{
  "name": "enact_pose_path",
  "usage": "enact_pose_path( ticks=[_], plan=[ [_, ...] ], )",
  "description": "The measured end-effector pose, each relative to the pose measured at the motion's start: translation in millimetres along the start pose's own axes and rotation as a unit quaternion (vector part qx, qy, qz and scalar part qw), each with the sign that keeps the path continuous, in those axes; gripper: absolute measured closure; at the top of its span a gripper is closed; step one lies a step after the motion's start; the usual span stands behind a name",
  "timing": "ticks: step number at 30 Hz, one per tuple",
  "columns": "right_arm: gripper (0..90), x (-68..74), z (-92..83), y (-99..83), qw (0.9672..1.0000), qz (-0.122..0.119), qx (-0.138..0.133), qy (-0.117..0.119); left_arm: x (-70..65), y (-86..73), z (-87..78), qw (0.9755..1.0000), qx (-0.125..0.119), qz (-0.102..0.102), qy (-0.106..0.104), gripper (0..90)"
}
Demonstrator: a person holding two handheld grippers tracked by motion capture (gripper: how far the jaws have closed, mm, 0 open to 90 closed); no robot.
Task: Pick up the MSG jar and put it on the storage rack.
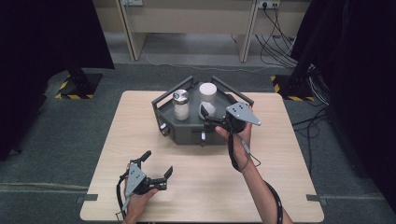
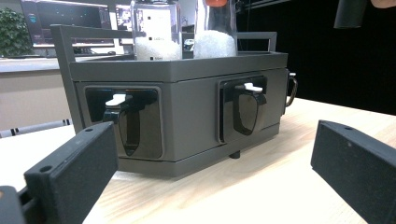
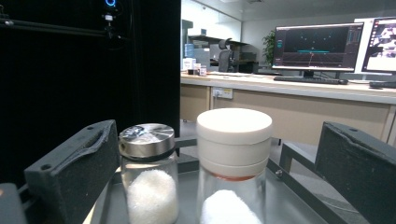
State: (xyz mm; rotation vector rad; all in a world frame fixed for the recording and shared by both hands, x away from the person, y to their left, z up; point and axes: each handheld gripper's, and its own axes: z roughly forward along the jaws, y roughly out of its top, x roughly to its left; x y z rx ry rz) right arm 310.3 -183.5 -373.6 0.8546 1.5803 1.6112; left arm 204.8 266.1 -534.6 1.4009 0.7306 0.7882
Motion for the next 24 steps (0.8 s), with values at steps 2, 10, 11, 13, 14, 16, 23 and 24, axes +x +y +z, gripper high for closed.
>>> enact_pose_path(
  ticks=[2,10,11,13,14,16,23,24],
  plan=[
    [0.4,0.8,-2.2,-0.8,1.0,0.001,-0.002,0.004,-0.1,-0.3,0.1,1.0,-0.001,-0.001,0.0,0.1],
    [0.4,4.4,-10.9,-3.5,0.9999,0.003,-0.008,0.012,0.3,-0.1,-0.2,1.0,-0.001,0.0,0.0,0.1],
    [0.4,4.8,-12.5,-4.0,0.9999,0.004,-0.008,0.013,0.3,-0.1,-0.2,1.0,-0.001,0.0,0.0,0.1],
    [0.4,5.1,-15.8,-5.4,0.9998,0.005,-0.01,0.017,0.2,0.0,-0.2,1.0,-0.001,0.0,0.0,0.1],
    [0.4,5.2,-18.1,-6.2,0.9998,0.005,-0.01,0.019,0.1,0.0,-0.1,1.0,0.0,0.001,0.0,0.1],
    [0.4,5.2,-21.3,-7.6,0.9997,0.005,-0.011,0.021,0.0,0.0,0.0,1.0,0.0,0.0,0.0,0.1],
    [0.4,6.0,-37.4,-14.2,0.9995,-0.002,-0.018,0.026,0.0,-0.1,-0.1,1.0,-0.001,0.0,0.0,0.1],
    [0.4,6.2,-40.1,-15.4,0.9995,-0.002,-0.02,0.027,-0.1,-0.1,-0.1,1.0,0.0,0.0,0.0,0.1]
  ],
)
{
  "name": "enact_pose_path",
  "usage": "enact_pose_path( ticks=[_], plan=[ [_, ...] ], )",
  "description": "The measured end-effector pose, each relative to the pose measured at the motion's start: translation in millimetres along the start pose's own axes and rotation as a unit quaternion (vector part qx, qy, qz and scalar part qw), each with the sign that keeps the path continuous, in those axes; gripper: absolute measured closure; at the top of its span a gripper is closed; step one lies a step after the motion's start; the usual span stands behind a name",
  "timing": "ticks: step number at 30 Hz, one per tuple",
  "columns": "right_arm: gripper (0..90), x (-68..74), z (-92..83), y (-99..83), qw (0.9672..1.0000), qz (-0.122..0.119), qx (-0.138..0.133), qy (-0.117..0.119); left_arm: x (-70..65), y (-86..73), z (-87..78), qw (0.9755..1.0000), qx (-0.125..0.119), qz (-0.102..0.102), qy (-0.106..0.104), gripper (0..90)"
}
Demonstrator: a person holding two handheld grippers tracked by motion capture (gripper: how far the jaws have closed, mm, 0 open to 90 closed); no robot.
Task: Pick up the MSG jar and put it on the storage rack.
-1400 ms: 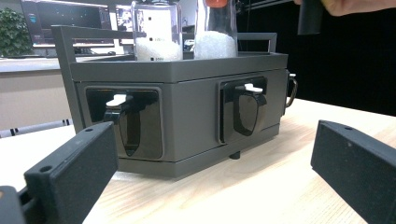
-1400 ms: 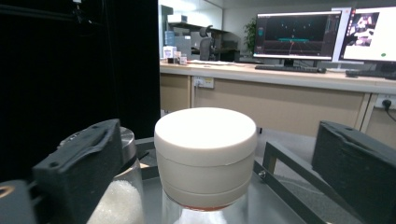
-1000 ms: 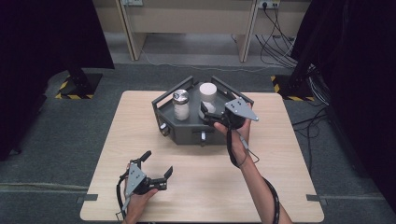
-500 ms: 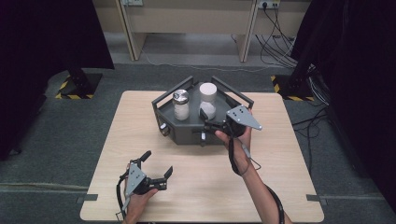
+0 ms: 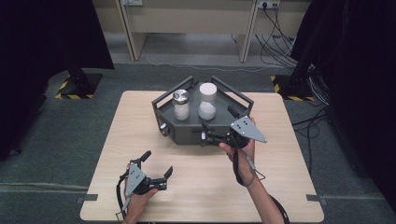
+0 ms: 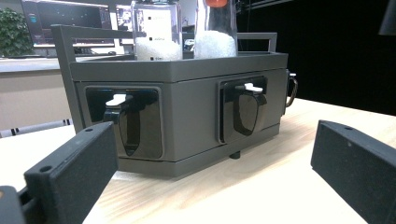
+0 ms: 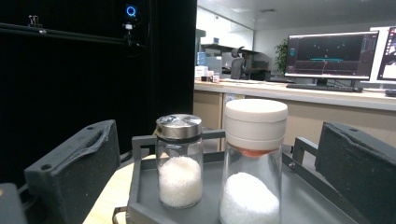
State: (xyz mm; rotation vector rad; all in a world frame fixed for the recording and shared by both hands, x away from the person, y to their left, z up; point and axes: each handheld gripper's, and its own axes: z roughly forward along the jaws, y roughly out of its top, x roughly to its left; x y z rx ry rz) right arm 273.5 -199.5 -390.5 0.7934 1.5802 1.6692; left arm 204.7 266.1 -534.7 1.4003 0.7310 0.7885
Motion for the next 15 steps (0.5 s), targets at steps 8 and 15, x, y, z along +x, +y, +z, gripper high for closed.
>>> enact_pose_path(
  ticks=[8,15],
  plan=[
    [0.4,1.6,-18.2,-9.9,0.9999,0.001,-0.004,0.01,-0.6,-0.3,0.3,1.0,0.0,0.001,0.0,0.1],
    [0.4,3.2,-27.7,-17.7,0.9998,-0.002,-0.001,0.018,-0.6,-0.2,0.1,1.0,-0.001,0.001,0.0,0.1]
  ],
)
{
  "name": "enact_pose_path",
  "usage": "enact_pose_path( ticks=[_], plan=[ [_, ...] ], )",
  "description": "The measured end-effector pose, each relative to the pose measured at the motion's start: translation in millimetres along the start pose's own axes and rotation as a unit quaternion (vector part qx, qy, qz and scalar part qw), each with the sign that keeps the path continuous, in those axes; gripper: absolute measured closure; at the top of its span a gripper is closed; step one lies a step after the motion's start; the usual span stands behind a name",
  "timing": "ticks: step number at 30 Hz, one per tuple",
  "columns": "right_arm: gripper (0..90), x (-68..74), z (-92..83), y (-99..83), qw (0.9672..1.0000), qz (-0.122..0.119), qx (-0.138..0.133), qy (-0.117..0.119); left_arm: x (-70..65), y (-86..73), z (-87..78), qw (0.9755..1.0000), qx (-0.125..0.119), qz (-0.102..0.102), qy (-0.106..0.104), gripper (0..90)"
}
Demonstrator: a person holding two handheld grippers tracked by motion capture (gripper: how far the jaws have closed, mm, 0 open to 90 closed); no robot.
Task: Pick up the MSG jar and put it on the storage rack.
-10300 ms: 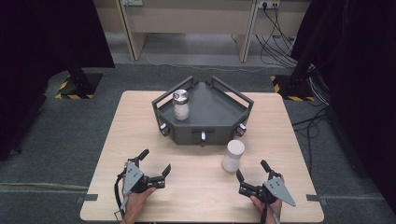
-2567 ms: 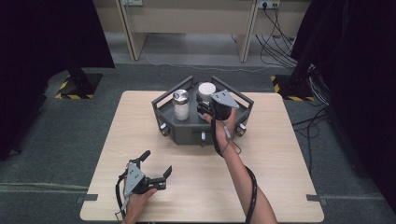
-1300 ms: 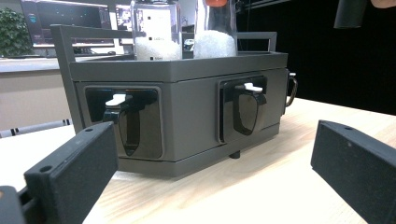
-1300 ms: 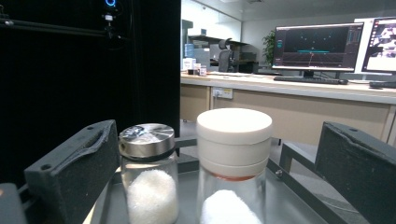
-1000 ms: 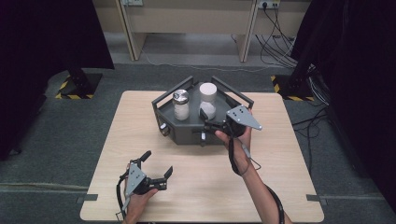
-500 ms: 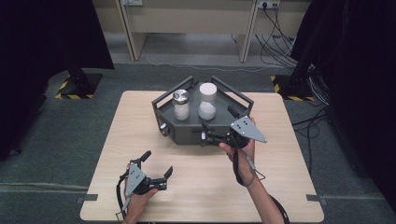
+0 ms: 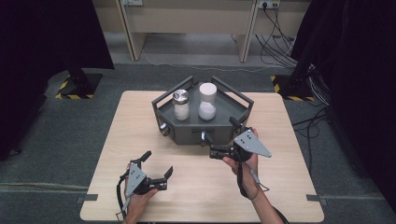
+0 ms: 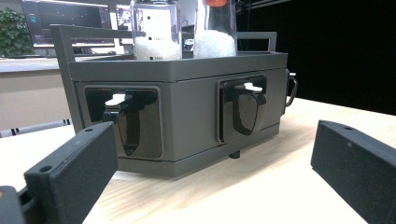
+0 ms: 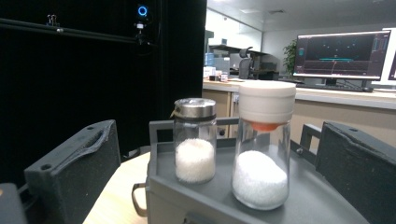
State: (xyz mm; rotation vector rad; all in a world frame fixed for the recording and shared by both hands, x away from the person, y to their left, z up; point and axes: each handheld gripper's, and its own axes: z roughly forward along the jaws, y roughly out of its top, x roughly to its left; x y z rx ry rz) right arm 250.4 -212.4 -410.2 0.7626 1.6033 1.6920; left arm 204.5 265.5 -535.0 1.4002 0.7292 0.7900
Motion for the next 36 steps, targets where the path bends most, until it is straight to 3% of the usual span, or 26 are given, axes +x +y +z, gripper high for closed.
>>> enact_pose_path(
  ticks=[14,36],
  plan=[
    [0.4,2.5,-16.9,-20.4,0.9999,0.009,0.01,0.005,-0.5,-0.1,0.3,1.0,0.0,0.0,0.0,0.1],
    [0.4,5.0,-42.7,-51.4,0.9996,0.004,0.026,0.013,-0.2,-0.5,1.3,1.0,0.001,-0.004,-0.001,0.1]
  ],
)
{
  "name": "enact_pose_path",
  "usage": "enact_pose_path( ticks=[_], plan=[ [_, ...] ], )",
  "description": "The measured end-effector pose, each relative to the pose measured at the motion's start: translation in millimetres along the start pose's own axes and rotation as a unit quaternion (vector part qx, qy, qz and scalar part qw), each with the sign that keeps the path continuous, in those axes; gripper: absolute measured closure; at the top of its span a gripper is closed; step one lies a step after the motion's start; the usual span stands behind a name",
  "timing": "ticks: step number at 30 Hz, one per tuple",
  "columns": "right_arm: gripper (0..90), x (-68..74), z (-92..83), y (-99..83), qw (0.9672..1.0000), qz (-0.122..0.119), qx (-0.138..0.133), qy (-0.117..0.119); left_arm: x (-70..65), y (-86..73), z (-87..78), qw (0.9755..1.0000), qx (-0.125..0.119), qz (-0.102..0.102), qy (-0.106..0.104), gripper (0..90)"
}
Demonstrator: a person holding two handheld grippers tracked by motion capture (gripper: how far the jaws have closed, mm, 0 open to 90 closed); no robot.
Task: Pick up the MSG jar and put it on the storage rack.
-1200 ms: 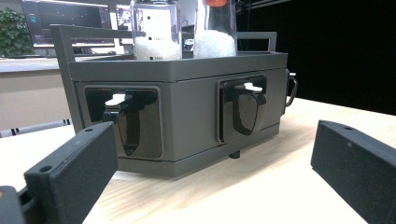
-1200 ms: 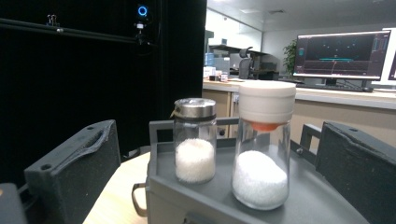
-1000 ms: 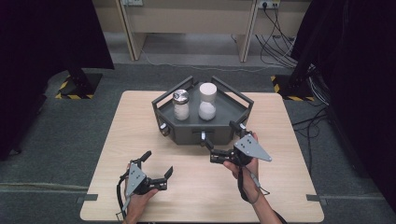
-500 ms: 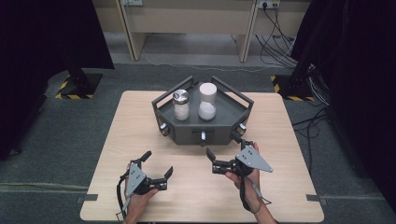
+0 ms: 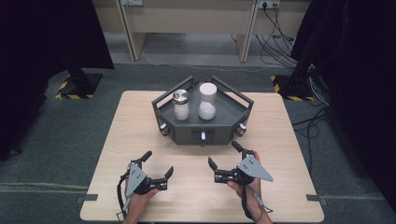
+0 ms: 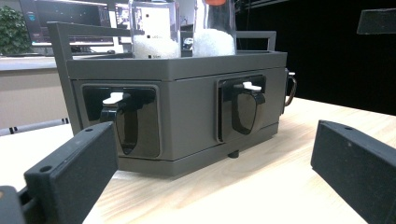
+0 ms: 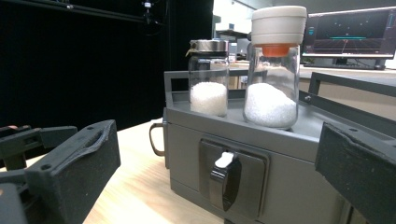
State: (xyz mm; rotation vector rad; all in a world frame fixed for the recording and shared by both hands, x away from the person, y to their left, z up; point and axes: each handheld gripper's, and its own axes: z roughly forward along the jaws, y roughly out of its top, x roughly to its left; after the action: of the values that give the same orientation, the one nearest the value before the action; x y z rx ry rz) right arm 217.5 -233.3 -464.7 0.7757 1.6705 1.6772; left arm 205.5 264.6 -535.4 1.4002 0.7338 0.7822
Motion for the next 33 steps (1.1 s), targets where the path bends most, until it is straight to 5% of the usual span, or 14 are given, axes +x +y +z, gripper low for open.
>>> enact_pose_path(
  ticks=[33],
  plan=[
    [0.4,-3.3,-5.7,-30.2,0.9993,0.01,0.036,0.006,0.1,1.0,-2.8,1.0,-0.006,0.002,-0.002,0.1]
  ],
)
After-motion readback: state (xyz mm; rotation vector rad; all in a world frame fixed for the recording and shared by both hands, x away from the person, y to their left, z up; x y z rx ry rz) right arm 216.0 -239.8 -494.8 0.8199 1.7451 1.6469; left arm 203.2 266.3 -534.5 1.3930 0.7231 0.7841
